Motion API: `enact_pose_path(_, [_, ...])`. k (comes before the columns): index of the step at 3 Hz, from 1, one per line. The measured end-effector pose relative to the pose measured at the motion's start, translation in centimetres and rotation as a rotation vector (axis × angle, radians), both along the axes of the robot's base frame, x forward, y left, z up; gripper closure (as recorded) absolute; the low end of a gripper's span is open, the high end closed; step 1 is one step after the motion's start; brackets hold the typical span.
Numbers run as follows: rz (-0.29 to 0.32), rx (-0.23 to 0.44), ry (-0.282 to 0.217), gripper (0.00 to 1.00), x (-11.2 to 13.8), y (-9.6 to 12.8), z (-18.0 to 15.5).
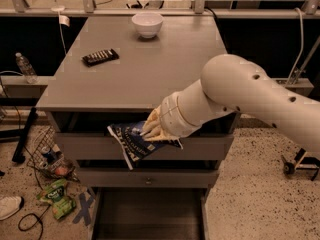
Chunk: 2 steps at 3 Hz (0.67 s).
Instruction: Pick blue chip bag from bottom drawer and place on counter
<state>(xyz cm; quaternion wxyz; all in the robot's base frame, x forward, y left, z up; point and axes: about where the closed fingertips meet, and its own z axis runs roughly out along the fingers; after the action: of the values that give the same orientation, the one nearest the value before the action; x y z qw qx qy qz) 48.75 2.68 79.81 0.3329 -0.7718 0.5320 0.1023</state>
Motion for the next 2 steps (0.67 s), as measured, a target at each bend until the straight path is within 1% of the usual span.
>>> enact_pose_path(1, [0.015,0.017,-0.029,1.00,0.3,0.0,1.2])
enact_pose_path(2, [0.030,0.008,-0.099,1.00,1.5,-0.4,5.1])
